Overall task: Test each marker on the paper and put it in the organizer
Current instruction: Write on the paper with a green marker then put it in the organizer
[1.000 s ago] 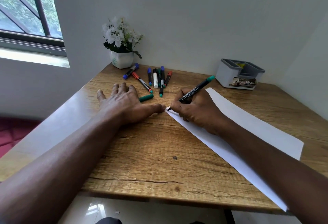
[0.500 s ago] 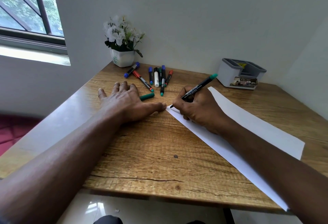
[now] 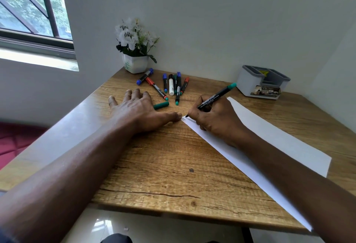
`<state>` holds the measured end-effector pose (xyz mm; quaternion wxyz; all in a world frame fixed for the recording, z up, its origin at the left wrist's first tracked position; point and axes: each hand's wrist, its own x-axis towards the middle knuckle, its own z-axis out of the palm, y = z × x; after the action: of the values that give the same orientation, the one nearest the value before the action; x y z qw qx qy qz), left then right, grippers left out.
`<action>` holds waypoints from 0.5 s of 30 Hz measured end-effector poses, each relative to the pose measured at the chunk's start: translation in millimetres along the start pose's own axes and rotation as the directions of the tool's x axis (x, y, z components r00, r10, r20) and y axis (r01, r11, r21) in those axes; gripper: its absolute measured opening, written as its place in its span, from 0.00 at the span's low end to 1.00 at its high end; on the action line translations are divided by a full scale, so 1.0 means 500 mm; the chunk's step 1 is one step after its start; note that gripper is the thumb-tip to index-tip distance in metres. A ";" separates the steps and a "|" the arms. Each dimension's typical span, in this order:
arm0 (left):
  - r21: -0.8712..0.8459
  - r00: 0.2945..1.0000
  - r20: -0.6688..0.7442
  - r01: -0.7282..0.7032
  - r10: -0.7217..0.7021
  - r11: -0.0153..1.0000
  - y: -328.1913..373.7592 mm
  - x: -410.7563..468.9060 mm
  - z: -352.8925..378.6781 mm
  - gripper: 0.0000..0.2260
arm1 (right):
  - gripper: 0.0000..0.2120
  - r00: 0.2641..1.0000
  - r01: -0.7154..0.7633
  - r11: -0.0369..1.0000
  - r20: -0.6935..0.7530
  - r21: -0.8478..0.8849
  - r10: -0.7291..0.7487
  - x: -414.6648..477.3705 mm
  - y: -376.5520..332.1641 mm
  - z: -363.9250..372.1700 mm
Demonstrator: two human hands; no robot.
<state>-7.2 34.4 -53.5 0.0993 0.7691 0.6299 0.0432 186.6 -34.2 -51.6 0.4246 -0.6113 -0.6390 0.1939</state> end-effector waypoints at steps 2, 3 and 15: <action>0.001 1.000 -0.001 0.002 -0.002 1.000 0.000 0.000 0.000 0.57 | 0.09 0.999 -0.045 0.998 -0.001 0.039 0.045 0.002 -0.003 -0.002; 0.003 1.000 0.000 0.002 -0.002 1.000 0.000 0.001 0.000 0.57 | 0.08 0.997 -0.073 0.995 -0.002 0.074 0.073 0.002 -0.004 -0.004; -0.001 1.000 0.002 0.005 -0.005 1.000 0.000 0.004 0.001 0.57 | 0.09 0.997 -0.072 0.996 0.007 0.058 0.072 -0.003 -0.007 -0.005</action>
<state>-6.6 36.2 -54.2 0.1006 0.7674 0.6318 0.0426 186.1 -37.0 -48.1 0.4333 -0.6209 -0.6118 0.2290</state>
